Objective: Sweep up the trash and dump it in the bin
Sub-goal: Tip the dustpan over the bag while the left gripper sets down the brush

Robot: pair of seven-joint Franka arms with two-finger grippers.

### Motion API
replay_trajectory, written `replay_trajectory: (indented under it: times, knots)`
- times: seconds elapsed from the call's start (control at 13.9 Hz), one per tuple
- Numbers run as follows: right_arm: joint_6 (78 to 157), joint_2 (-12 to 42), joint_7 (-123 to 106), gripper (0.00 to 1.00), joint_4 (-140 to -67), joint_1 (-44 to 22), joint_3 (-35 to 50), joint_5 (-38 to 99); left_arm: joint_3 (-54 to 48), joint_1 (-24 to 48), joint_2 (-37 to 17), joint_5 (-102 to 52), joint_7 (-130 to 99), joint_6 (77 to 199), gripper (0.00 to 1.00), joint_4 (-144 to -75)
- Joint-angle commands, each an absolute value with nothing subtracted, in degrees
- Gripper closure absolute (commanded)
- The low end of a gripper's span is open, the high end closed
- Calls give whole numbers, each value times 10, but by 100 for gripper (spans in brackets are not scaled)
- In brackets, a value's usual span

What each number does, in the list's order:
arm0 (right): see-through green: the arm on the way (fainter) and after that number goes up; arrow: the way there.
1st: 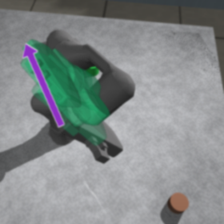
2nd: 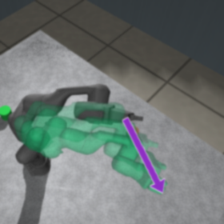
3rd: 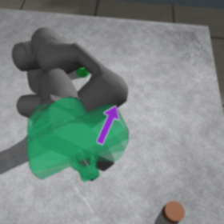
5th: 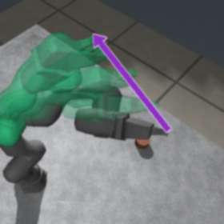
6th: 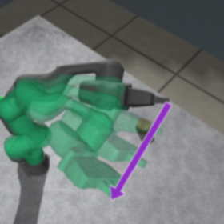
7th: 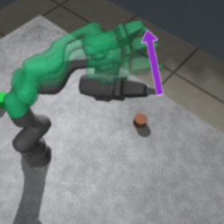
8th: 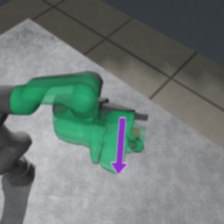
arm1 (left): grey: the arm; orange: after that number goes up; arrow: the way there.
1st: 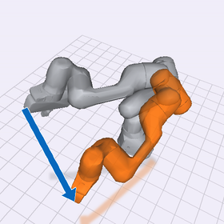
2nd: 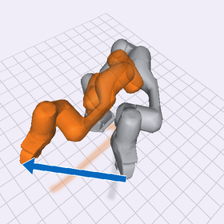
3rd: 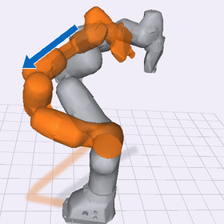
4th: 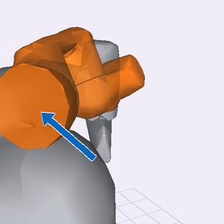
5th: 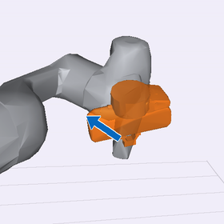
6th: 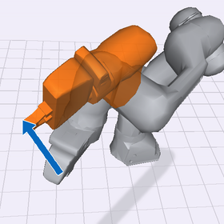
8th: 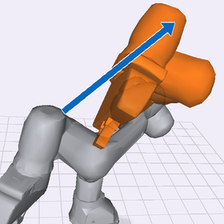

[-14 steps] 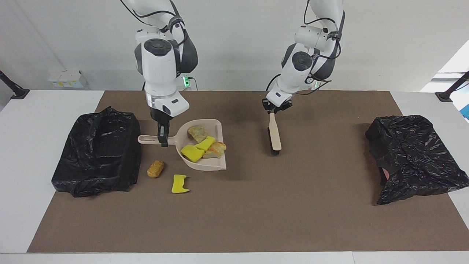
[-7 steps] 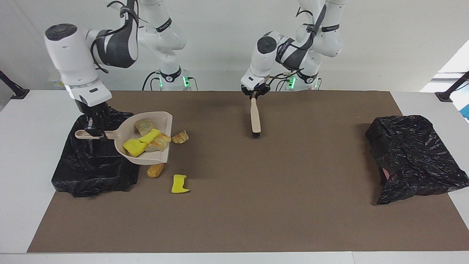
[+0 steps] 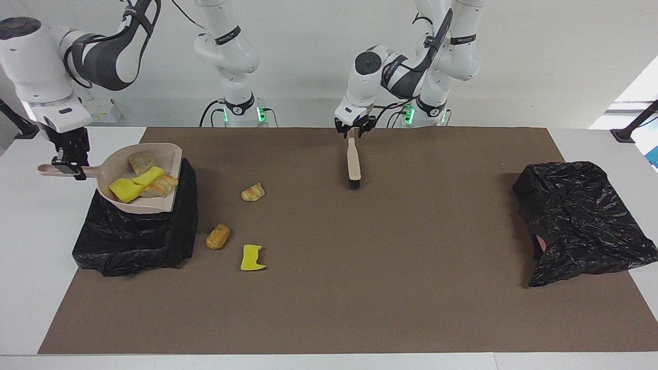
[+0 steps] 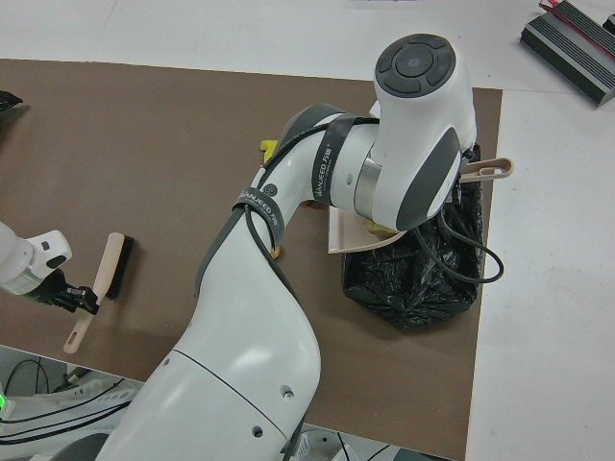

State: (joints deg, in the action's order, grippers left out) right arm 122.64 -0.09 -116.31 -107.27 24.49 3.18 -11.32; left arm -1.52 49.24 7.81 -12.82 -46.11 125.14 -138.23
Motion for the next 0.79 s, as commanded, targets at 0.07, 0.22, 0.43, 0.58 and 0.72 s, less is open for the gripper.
replay_trajectory:
  times: [0.07,0.22,0.43,0.58,0.72]
  knots:
    - [1280,-44,-1035,100,-1142,239,40,-264,-14,416,55,-120,-453,1249,0,-1343]
    - [1305,-64,-954,100,-1180,237,40,-353,-13,371,55,-120,-397,1238,0,-1326]
    - [1299,-67,-867,100,-1198,228,42,-463,-12,298,54,-119,-361,1205,0,-1280]
    - [1265,-74,-826,100,-1201,192,41,-525,-11,245,56,-116,-332,1200,0,-1257]
    - [1234,-79,-811,100,-1201,165,41,-567,-12,194,55,-98,-254,1160,0,-1215]
